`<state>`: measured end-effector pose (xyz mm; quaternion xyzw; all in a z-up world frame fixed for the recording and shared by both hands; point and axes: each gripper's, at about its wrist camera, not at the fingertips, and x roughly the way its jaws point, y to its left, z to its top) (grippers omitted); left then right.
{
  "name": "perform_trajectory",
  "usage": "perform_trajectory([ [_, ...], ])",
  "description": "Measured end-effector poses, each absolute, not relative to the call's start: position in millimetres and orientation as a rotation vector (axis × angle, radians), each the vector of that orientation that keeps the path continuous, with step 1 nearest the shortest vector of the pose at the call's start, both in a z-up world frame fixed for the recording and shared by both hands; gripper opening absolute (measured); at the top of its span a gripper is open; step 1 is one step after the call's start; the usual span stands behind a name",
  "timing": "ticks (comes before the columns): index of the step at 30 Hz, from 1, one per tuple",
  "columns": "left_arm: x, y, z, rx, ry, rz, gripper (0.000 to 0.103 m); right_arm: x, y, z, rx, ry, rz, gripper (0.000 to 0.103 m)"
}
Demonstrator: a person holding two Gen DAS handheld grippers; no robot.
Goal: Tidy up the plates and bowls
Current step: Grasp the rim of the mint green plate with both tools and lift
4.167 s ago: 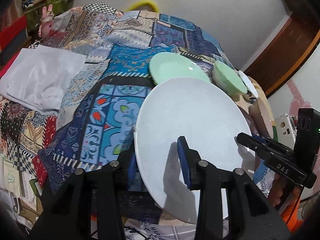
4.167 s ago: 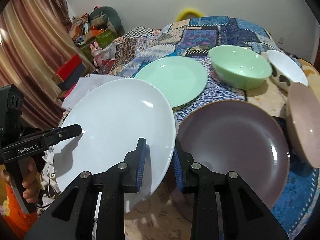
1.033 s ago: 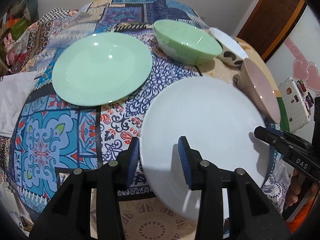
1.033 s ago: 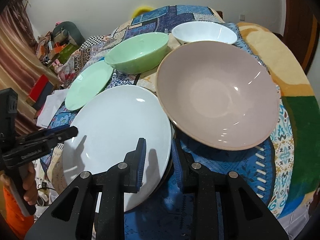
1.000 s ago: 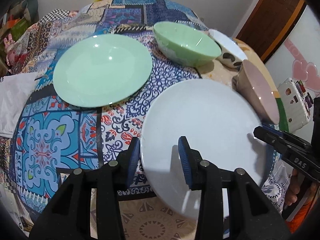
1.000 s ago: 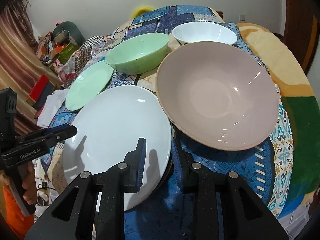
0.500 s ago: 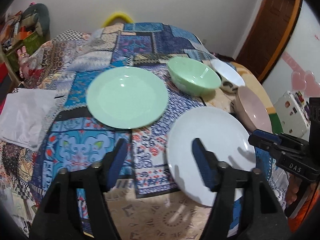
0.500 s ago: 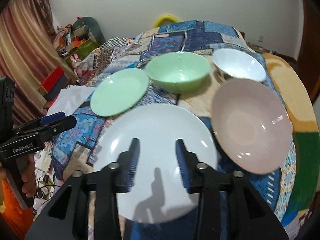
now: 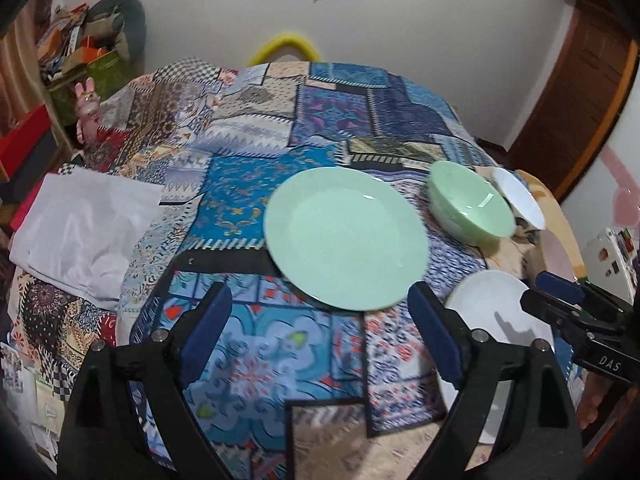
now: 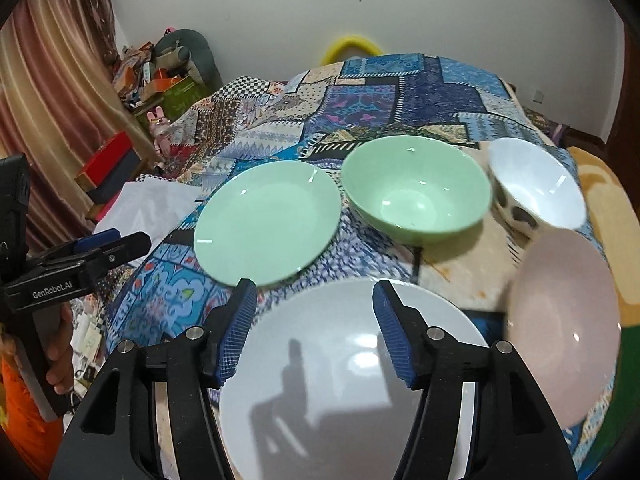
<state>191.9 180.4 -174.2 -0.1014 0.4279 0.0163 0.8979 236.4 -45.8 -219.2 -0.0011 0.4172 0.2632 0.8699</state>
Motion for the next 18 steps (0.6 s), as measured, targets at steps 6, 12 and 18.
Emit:
perform_trajectory([
  [6, 216, 201, -197, -0.177, 0.914, 0.050, 0.090, 263, -22, -236, -0.034, 0.913, 0.537, 0.057],
  [12, 242, 219, -223, -0.204, 0.954, 0.034, 0.089, 284, -11, -252, -0.052, 0.965, 0.542, 0.046],
  [18, 272, 228, -243, -0.205, 0.993, 0.013, 0.070, 292, -1, -263, -0.100, 0.993, 0.533, 0.030],
])
